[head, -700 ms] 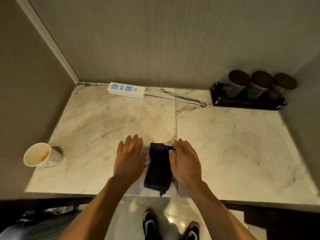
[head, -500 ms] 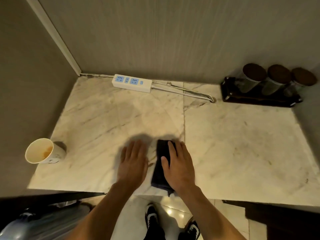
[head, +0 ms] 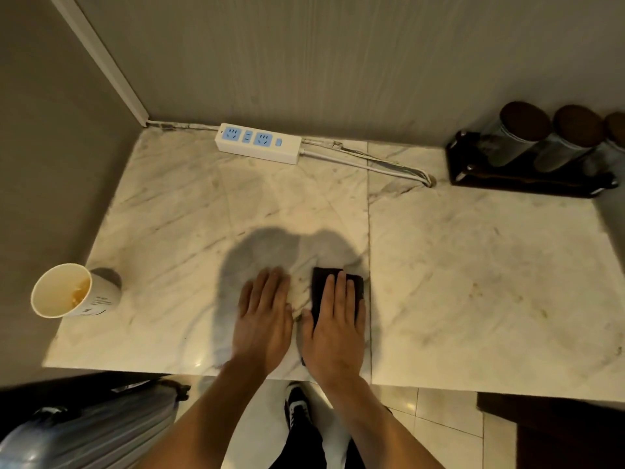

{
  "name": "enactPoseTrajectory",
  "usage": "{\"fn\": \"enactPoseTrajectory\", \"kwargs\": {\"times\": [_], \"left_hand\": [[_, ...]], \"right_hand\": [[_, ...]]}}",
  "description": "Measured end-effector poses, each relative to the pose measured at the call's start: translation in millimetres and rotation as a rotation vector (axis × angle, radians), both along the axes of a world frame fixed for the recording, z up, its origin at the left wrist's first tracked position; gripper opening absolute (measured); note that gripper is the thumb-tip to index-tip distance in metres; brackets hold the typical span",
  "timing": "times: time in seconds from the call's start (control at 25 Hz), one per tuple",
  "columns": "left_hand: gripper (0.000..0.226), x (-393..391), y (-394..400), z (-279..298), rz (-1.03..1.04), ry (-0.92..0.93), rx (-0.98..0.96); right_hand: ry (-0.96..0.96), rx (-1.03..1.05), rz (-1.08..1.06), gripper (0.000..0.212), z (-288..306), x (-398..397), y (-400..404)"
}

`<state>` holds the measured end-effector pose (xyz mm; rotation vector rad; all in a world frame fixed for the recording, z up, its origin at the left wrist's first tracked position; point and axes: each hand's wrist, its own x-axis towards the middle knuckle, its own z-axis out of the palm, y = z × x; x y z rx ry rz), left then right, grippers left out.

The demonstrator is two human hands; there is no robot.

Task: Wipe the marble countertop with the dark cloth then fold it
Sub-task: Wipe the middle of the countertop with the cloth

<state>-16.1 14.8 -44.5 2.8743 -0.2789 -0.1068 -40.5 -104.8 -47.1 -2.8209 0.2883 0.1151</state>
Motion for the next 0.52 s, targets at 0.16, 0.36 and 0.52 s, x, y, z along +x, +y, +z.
{"fn": "enactPoseTrajectory", "kwargs": {"times": [0.16,0.36,0.52], "left_hand": [[0.049,-7,-24,0,-0.010,-0.025,-0.026],[0.050,-19,-46,0,-0.004,-0.015,-0.010],[0.051,-23,-62,2,-0.010,-0.014,-0.001]], "right_hand": [[-0.016,-0.028,0.035,0.069,-2,-16,-18],[-0.037,0.000,0.179,0.068,-3,-34,-53],[-0.030,0.008,0.360,0.067,-6,-38,-89]]}}
